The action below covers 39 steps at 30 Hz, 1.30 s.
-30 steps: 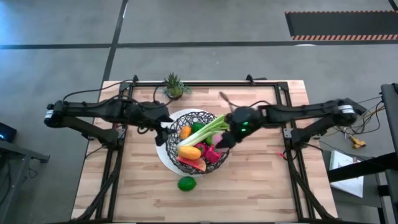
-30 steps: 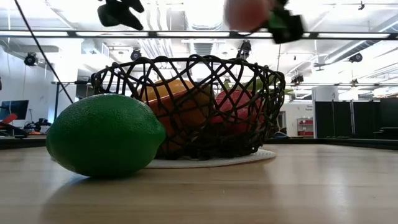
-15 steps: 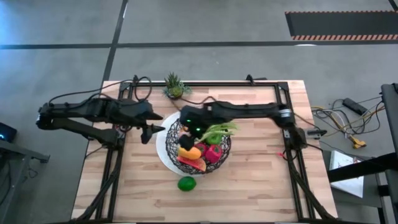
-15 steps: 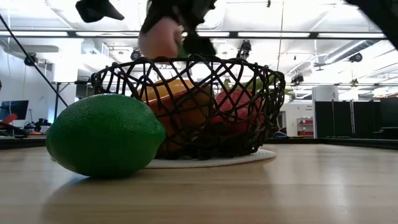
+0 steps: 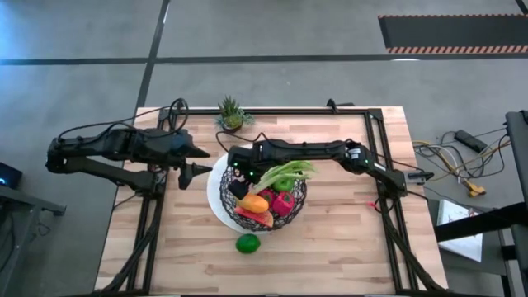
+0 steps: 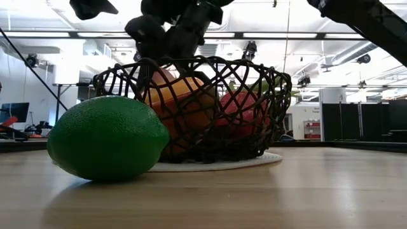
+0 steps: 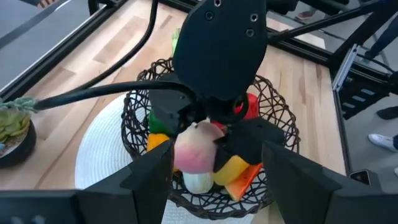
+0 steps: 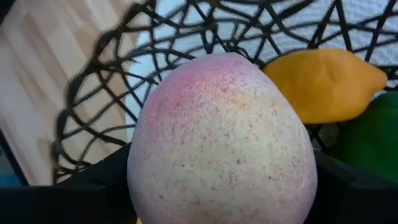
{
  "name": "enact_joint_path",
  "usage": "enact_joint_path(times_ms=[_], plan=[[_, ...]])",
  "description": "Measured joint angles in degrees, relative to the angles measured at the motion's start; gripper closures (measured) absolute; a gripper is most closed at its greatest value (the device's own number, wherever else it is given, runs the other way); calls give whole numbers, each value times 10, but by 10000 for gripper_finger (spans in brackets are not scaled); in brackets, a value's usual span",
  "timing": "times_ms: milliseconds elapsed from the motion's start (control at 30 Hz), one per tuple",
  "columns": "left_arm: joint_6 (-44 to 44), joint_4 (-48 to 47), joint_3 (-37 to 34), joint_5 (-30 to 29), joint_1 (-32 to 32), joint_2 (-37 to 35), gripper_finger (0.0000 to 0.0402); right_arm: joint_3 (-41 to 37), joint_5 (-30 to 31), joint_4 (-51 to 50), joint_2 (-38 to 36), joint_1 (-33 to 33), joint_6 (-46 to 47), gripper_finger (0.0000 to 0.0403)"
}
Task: Build produce basket
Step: Put the pink peach into the wire basket
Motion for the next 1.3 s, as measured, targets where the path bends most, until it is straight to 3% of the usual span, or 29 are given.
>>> enact_joint_path(times_ms=[400, 767, 1000, 1300], plan=[[1, 0, 0, 24, 0, 8, 176, -10, 17, 27, 8, -3, 2, 52], [1, 0, 0, 37, 0, 10, 176, -9, 1, 26, 15, -11, 15, 55], [1, 0, 0, 38, 0, 10, 176, 29, -5, -35, 8, -11, 12, 74], [6, 0, 0, 41, 0, 13, 176, 31, 49, -21, 10, -11, -1, 75]])
